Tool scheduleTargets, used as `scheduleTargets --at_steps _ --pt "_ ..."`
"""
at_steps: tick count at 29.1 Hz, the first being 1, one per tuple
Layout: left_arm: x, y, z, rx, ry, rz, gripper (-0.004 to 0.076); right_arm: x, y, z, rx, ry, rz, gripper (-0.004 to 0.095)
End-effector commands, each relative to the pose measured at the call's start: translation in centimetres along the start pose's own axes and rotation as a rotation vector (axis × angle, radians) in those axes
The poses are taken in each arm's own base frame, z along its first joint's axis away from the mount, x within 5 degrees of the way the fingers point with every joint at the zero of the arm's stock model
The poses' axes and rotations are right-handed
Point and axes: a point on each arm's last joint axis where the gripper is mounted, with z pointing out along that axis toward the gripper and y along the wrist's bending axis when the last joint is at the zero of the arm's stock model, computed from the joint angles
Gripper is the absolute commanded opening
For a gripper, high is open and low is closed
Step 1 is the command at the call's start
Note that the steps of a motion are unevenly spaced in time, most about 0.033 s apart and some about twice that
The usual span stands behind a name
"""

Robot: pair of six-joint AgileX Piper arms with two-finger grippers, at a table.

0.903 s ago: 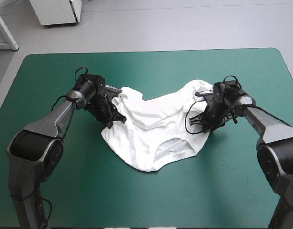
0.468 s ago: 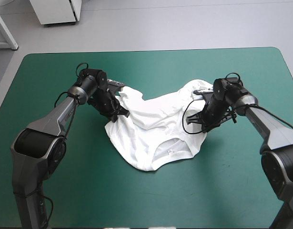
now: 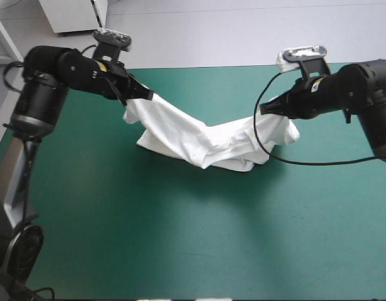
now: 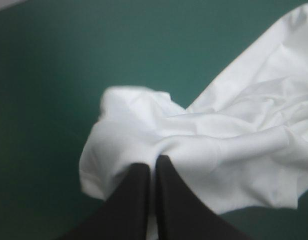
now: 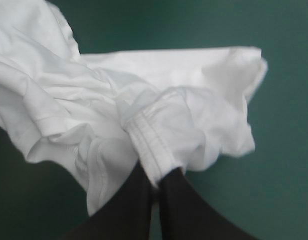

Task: Fold the cloth

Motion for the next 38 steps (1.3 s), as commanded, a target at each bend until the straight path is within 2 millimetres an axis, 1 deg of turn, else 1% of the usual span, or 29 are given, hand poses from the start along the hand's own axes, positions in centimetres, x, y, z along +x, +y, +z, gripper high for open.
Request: scheduleTargets --at_steps 1,5,6,7,9,10,12,13,16,19,22,24,26,28,30,31,33,36,37,38 --pt "-0.6 -1.5 -8.8 0.001 -0.205 0.028 -0.0009 -1.5 0.8 -7.2 0.001 -0.273 -0.036 -0.0019" --pt "-0.9 -2.4 -14.8 -0.025 -0.384 0.08 -0.0009 -2.5 1.5 -12.5 0.007 -0.469 -0.123 -0.0019" --pt "-0.9 -2.5 -16.1 -0.033 -0.425 0.089 -0.0009 -2.7 1.6 -13.6 0.01 -0.51 -0.133 -0.0019" --pt "-1.0 -2.7 -17.7 -0.045 -0.483 0.113 -0.0009 -2.9 1.8 -15.3 0.011 -0.582 -0.139 -0.0019" --pt "-1.0 -3.2 -20.4 -0.056 -0.587 0.139 -0.0009 -3.1 2.1 -17.6 0.015 -0.678 -0.151 -0.0019" --pt "-1.0 -3.6 -21.9 -0.046 -0.65 0.15 -0.0009 -3.1 2.3 -19.3 0.02 -0.752 -0.169 -0.0019" --pt "-1.0 -4.1 -24.3 -0.047 -0.766 0.171 -0.0009 -3.0 2.6 -21.6 0.032 -0.848 -0.201 -0.0019" --pt "-0.9 -4.3 -25.9 -0.055 -0.843 0.189 -0.0009 -2.8 2.8 -23.3 0.035 -0.918 -0.219 -0.0019" --pt "-0.5 -4.9 -28.8 -0.069 -0.993 0.23 -0.0009 -1.9 3.3 -26.6 0.047 -1.047 -0.266 -0.0019" --pt "-0.2 -5.3 -30.6 -0.072 -1.1 0.234 -0.0009 -1.0 3.6 -29.3 0.057 -1.159 -0.281 -0.0019" --pt "0.0 -6.0 -32.3 -0.025 -1.228 0.272 -0.0009 -0.4 4.2 -31.3 0.042 -1.281 -0.339 -0.0019" --pt "0.3 -6.6 -33.6 0.014 -1.317 0.3 -0.0009 0.1 4.7 -32.6 -0.001 -1.368 -0.353 -0.0019" --pt "0.6 -7.2 -34.4 0.06 -1.369 0.315 -0.0009 0.3 5.1 -33.4 -0.05 -1.428 -0.354 -0.0019" --pt "1.1 -7.4 -35.1 0.068 -1.387 0.325 -0.0009 0.5 5.4 -33.7 -0.085 -1.446 -0.353 -0.0019" --pt "1.4 -7.5 -35.1 0.065 -1.362 0.334 -0.0009 0.6 5.4 -33.6 -0.093 -1.43 -0.348 -0.0019" --pt "1.4 -7.3 -34.8 0.046 -1.332 0.337 -0.0009 0.4 5.3 -33.2 -0.096 -1.402 -0.332 -0.0019" --pt "1.0 -6.8 -33.5 0.02 -1.239 0.297 -0.0009 -0.4 4.7 -31.5 -0.082 -1.304 -0.269 -0.0019" --pt "-0.4 -5.6 -29.6 -0.007 -1.045 0.244 -0.0009 -2.3 3.5 -27.0 -0.012 -1.076 -0.192 -0.0019" --pt "-1.7 -4.4 -25.6 -0.037 -0.883 0.186 -0.0009 -3.9 2.4 -23.4 0.059 -0.94 -0.143 -0.0019" --pt "-2.2 -3.9 -23.8 -0.037 -0.814 0.165 -0.0009 -4.7 1.9 -21.6 0.082 -0.888 -0.124 -0.0019"
